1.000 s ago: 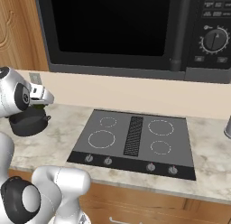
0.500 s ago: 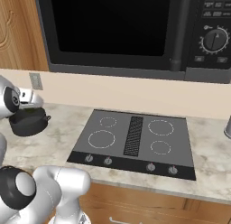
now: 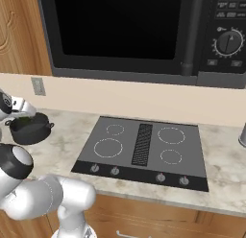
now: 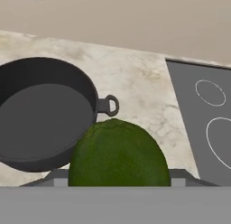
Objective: Turn on the sink faucet. Then move the lime from the counter to the sink. Turn off the sink. Move the vegetable from the sink to the pot next to the stove. Finally move the pot to the rear right burner.
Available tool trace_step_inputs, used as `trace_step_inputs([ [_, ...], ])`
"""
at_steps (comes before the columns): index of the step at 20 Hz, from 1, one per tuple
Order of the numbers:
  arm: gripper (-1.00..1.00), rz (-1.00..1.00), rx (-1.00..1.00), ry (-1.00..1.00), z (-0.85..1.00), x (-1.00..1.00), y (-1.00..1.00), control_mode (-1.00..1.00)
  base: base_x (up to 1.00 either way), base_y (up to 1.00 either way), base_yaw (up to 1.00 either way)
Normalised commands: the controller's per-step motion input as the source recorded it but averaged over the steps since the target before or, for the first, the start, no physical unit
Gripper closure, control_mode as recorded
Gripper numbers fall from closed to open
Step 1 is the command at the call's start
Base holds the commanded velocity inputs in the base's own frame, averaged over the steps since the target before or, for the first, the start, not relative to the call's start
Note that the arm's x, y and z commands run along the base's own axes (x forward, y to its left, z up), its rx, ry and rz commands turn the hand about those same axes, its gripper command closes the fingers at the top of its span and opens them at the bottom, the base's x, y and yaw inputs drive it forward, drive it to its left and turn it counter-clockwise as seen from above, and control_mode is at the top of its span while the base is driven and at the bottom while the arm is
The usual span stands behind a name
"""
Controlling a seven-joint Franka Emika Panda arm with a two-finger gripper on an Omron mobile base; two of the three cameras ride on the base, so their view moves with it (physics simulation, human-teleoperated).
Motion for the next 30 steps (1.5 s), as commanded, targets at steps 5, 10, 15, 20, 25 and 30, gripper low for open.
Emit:
trace_step_inputs([
  [5, 1.0, 0.0, 0.01, 0.01, -0.07, 0.39, 0.19, -1.0, 0.0, 0.0, 0.0],
  [10, 1.0, 0.0, 0.0, 0.05, -0.2, 0.39, 0.35, -1.0, 0.0, 0.0, 0.0],
  [15, 1.0, 0.0, 0.0, 0.03, -0.24, 0.28, 0.35, -1.0, 0.0, 0.0, 0.0],
  [20, 1.0, 0.0, 0.0, 0.0, -0.15, 0.2, 0.15, -1.0, 0.0, 0.0, 0.0],
  [25, 1.0, 0.0, 0.0, 0.0, -0.18, 0.11, 0.04, -1.0, 0.0, 0.0, 0.0],
  [30, 1.0, 0.0, 0.0, 0.01, -0.21, 0.03, 0.01, -1.0, 0.0, 0.0, 0.0],
])
